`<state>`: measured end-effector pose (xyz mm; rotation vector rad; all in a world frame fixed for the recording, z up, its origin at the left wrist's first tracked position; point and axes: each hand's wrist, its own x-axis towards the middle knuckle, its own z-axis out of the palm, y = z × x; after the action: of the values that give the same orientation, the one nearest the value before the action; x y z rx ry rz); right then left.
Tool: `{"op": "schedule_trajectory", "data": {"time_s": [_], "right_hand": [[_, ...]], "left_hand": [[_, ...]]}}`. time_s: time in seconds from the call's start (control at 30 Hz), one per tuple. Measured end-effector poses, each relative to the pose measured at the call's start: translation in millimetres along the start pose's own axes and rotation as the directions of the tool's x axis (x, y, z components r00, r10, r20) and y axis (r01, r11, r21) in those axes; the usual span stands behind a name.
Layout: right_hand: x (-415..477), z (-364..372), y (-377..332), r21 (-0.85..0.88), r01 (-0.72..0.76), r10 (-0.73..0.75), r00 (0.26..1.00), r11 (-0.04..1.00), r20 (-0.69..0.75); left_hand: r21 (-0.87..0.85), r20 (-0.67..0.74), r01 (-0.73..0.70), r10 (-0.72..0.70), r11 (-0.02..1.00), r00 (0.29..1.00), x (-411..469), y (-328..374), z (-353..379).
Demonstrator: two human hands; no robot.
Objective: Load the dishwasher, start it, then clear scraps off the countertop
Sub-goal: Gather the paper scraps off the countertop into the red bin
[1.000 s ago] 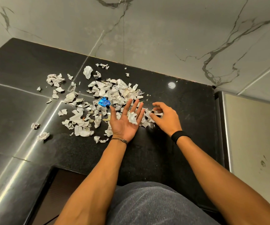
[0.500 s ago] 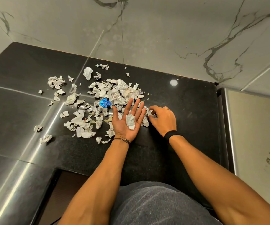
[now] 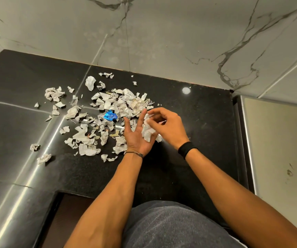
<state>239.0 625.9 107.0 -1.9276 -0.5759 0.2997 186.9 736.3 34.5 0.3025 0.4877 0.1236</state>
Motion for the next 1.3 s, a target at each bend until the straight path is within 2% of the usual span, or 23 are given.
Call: {"op": "schedule_trajectory", "data": {"time_s": [0.1, 0.2, 0.43, 0.53, 0.73, 0.8, 0.87, 1.03, 1.17, 1.23, 1.3], "right_hand": [[-1.3, 8.9, -4.8, 0.005, 0.022, -0.023, 0.997, 1.0, 0.076], [-0.7, 11.4, -6.5, -0.07, 0.031, -0.023, 0.994, 0.997, 0.106], [10.1, -14.2, 5.6, -0.088, -0.035, 0.025, 0.993, 0.996, -0.113], [17.6, -27.9, 28.0, -0.209, -0.1, 0.058, 0.978, 0.973, -0.199], [15.1, -34.8, 70.8, -0.5, -0.205, 0.205, 0.977, 0.841, -0.055], [10.6, -30.0, 79.5, -0.568, -0.178, 0.215, 0.977, 0.803, -0.001], [6.4, -25.1, 84.7, -0.602, -0.131, 0.166, 0.986, 0.788, 0.002], [1.5, -21.7, 84.1, -0.581, -0.113, 0.123, 0.992, 0.806, -0.022], [3.3, -24.2, 66.8, -0.349, -0.197, 0.136, 0.972, 0.916, -0.193], [6.4, -21.7, 51.6, -0.22, -0.155, 0.103, 0.968, 0.963, -0.23], [8.5, -16.6, 33.2, -0.134, -0.086, 0.058, 0.978, 0.987, -0.201]], "left_hand": [[-0.016, 0.011, 0.052, -0.052, 0.999, 0.999, 2.4, -3.7, 1.6], [-0.046, 0.073, 0.067, -0.064, 0.997, 0.995, -0.2, -3.4, 2.5], [-0.069, 0.051, 0.108, -0.104, 0.992, 0.993, -3.3, -3.7, -0.3], [-0.149, 0.092, 0.142, -0.129, 0.979, 0.987, -3.9, -2.6, -1.0], [-0.186, 0.101, 0.131, -0.113, 0.974, 0.988, -2.5, 5.8, -8.0], [-0.168, 0.076, 0.117, -0.105, 0.979, 0.992, -3.4, 7.5, -9.2], [-0.151, 0.07, 0.112, -0.102, 0.982, 0.992, -5.6, 8.3, -8.1], [-0.13, 0.08, 0.106, -0.096, 0.986, 0.992, -8.2, 7.5, -5.9], [-0.123, 0.074, 0.092, -0.084, 0.988, 0.994, -7.9, 7.3, -4.4], [-0.1, 0.057, 0.081, -0.076, 0.992, 0.995, -9.3, 6.8, -2.1], [-0.05, 0.045, 0.055, -0.052, 0.997, 0.998, -10.7, 5.9, 0.9]]}}
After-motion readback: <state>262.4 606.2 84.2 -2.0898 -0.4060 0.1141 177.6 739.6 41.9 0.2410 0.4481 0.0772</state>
